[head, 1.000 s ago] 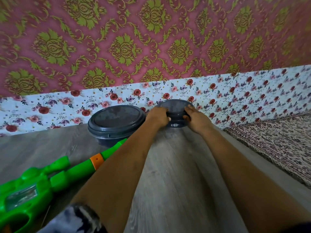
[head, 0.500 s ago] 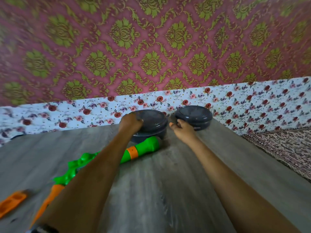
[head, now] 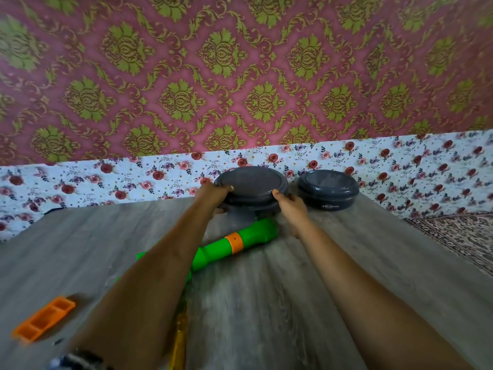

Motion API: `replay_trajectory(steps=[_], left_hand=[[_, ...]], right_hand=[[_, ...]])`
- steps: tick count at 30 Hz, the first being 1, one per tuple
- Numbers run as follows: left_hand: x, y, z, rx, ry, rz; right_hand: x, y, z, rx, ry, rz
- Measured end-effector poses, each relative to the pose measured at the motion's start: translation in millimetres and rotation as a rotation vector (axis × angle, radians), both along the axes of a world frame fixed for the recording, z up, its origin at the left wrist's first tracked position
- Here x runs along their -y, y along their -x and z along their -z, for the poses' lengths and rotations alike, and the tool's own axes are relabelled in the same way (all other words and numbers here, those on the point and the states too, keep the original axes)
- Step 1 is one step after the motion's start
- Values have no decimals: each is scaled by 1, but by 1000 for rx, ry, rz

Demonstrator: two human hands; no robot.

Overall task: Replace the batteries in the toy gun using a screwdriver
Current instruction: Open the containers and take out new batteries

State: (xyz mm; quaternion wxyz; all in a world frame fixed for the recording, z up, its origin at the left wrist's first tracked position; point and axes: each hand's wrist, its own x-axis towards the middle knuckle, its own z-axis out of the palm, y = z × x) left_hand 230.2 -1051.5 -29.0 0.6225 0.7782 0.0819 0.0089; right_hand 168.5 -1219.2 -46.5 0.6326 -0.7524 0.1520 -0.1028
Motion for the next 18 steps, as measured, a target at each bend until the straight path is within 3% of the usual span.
replay_trajectory(steps=[9,18], left_hand=[[25,84,-40,108,30,96],[90,204,-2,70,22,278]], right_hand=[[37,91,-41,99,69,90],[89,238,-9,94,9,267]])
